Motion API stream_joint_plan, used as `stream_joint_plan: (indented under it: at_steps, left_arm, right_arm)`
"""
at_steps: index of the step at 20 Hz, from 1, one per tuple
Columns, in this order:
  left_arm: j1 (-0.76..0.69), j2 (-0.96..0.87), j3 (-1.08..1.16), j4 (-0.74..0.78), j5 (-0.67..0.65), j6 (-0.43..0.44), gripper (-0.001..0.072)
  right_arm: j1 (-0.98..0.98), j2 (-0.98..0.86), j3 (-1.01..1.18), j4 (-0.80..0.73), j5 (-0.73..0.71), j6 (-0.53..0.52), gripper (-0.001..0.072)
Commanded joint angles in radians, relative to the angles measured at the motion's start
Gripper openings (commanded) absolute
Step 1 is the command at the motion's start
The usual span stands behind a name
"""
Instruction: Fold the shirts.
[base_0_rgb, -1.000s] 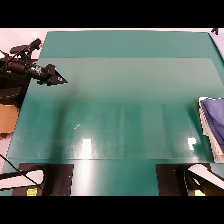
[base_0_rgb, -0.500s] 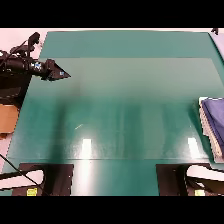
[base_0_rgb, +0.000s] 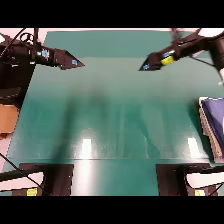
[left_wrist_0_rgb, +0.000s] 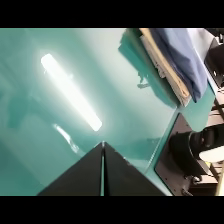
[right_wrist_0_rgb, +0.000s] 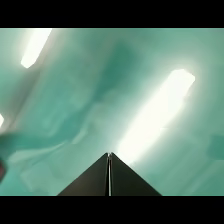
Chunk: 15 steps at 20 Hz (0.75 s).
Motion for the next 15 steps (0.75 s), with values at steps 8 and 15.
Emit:
stream_joint_plan:
  at_steps: [8, 15]
  left_arm:
    - [-0.026, 0.001, 0.021, -0.010, 0.010, 0.015, 0.0025]
    - [-0.026, 0.001, 0.021, -0.010, 0.010, 0.015, 0.0025]
  right_arm:
    - [0.087, -0.025, -0.014, 0.070, -0.026, -0.025, 0.0021]
    - [0.087, -0.025, -0.014, 0.070, -0.031, -0.025, 0.0020]
